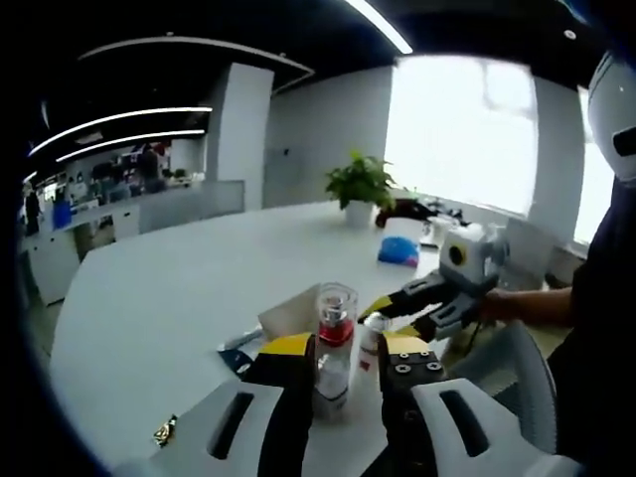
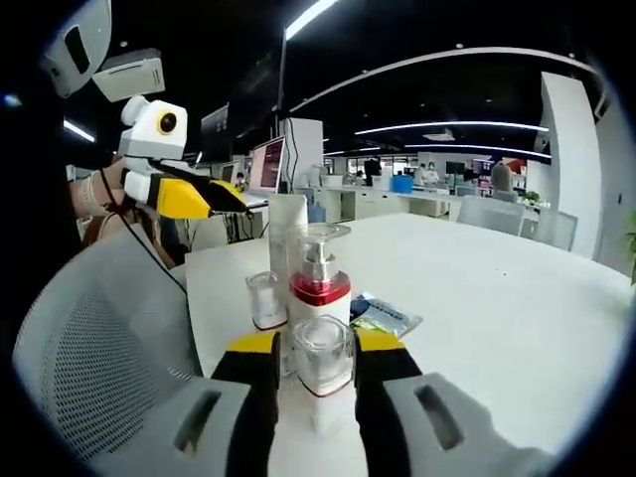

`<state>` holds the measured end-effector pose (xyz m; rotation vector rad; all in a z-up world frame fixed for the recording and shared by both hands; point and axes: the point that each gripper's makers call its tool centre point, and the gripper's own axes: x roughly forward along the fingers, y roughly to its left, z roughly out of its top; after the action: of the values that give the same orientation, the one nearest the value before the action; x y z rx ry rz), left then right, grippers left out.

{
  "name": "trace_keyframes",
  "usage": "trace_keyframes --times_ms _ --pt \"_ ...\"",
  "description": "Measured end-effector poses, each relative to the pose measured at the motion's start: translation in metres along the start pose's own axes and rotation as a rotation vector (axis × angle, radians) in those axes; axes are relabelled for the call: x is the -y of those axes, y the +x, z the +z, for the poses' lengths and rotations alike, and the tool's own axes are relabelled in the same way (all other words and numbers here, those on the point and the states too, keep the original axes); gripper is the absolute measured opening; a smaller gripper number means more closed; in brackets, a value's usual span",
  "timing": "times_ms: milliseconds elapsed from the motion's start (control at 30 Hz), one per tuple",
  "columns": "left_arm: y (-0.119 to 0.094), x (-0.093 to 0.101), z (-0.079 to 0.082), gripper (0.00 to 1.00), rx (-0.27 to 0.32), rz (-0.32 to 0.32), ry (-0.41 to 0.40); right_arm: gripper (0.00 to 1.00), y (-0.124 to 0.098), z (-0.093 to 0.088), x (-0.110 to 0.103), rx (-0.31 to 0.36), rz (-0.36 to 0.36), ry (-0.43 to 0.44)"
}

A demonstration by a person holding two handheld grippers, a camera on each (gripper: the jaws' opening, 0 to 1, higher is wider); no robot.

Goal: Arrange the skincare products in the storage area until every visible bottle or jar stands upright without overlapping.

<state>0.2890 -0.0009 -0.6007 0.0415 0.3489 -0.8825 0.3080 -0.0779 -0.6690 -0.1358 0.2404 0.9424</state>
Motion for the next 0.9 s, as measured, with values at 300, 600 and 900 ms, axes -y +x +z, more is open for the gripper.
trace_keyframes --times_ms 300,600,900 --pt "0.004 -0.002 -0.031 0.21 -0.150 -0.035 0.087 0.37 -0.001 -0.009 0.003 -0.050 0.000 -0.007" --pt "0.014 0.002 -0.066 0.21 -0.336 -0.082 0.212 0.37 -0.008 -0.044 0.004 -0.192 0.018 -0.018" --pt "0.029 -0.005 -0.083 0.20 -0.402 -0.107 0.204 0.27 -0.013 -0.059 0.006 -0.264 0.021 -0.022"
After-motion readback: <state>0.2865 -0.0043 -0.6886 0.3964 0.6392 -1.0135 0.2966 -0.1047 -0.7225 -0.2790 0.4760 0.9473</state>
